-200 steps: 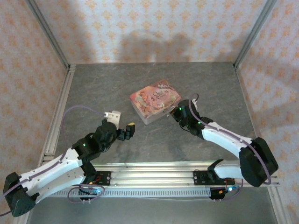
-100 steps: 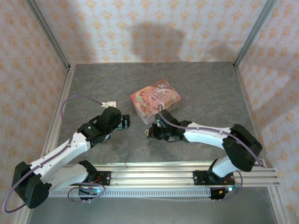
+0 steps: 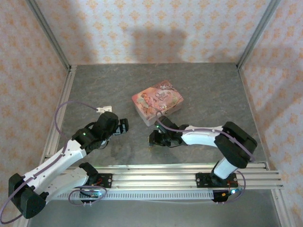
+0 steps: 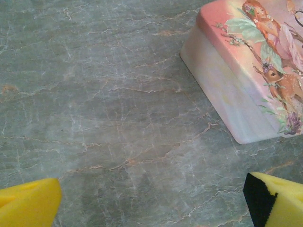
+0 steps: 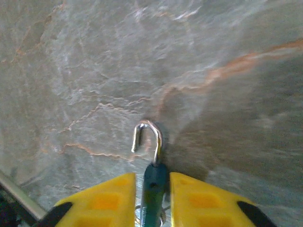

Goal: Unlock the padlock with the key

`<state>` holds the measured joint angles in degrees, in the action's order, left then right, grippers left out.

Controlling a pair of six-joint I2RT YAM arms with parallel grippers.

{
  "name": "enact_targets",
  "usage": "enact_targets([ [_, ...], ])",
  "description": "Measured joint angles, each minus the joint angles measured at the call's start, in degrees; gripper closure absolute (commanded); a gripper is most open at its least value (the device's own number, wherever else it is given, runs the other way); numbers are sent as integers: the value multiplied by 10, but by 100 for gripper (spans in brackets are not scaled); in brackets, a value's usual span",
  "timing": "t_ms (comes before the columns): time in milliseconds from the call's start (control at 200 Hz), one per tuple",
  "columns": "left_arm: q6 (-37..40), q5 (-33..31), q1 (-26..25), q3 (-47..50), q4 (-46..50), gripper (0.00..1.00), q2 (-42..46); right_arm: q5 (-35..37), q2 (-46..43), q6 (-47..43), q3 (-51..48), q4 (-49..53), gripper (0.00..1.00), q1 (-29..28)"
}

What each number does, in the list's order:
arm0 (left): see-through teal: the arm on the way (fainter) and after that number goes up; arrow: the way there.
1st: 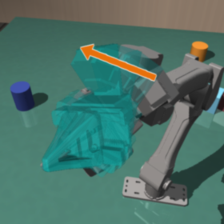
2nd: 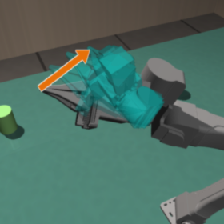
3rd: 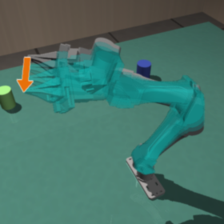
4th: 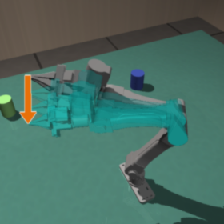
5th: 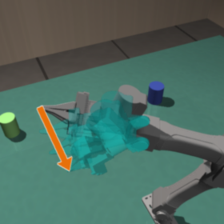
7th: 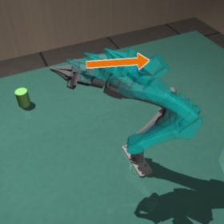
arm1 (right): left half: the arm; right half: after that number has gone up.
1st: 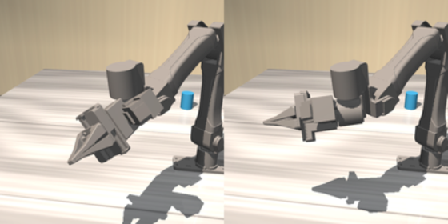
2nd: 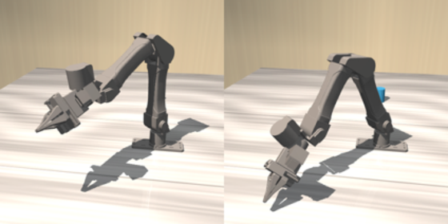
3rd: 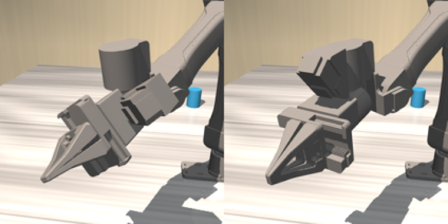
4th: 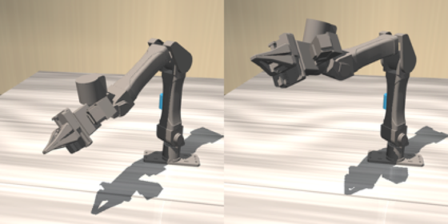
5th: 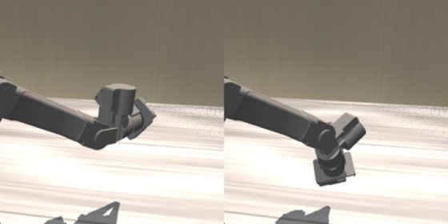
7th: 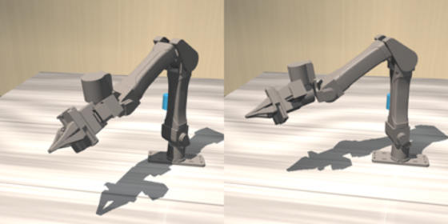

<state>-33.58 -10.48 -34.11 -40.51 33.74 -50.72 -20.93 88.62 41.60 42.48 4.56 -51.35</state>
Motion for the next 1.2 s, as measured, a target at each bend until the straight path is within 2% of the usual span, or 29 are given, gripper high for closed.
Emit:
enact_targets([
  [90,1,0,0,0,3,0,-1,40,-55,-14,0,45,38,0],
  [220,19,-1,3,-12,21,0,-16,113,-148,-43,5,120,17,0],
  [305,46,-4,22,-41,32,0,-44,182,-213,-66,19,179,0,2],
  [405,87,-1,79,-82,31,0,-84,285,-291,-98,33,227,0,14],
  [505,134,-1,147,-108,16,0,-127,386,-360,-150,27,232,1,46],
  [576,168,-4,176,-112,-3,0,-153,451,-397,-200,1,201,1,80],
  [671,209,-10,200,-110,-31,0,-178,504,-416,-264,-54,132,1,138],
  [896,307,-118,214,-53,-141,0,-222,529,-344,-371,-161,-50,0,287],
  [1011,336,-125,215,36,-263,0,-229,529,-279,-379,-176,-144,0,348],
  [1121,340,-96,222,138,-415,0,-224,523,-236,-379,-216,-247,0,376],
  [1196,341,-81,228,173,-484,0,-229,509,-215,-379,-243,-309,0,392],
])
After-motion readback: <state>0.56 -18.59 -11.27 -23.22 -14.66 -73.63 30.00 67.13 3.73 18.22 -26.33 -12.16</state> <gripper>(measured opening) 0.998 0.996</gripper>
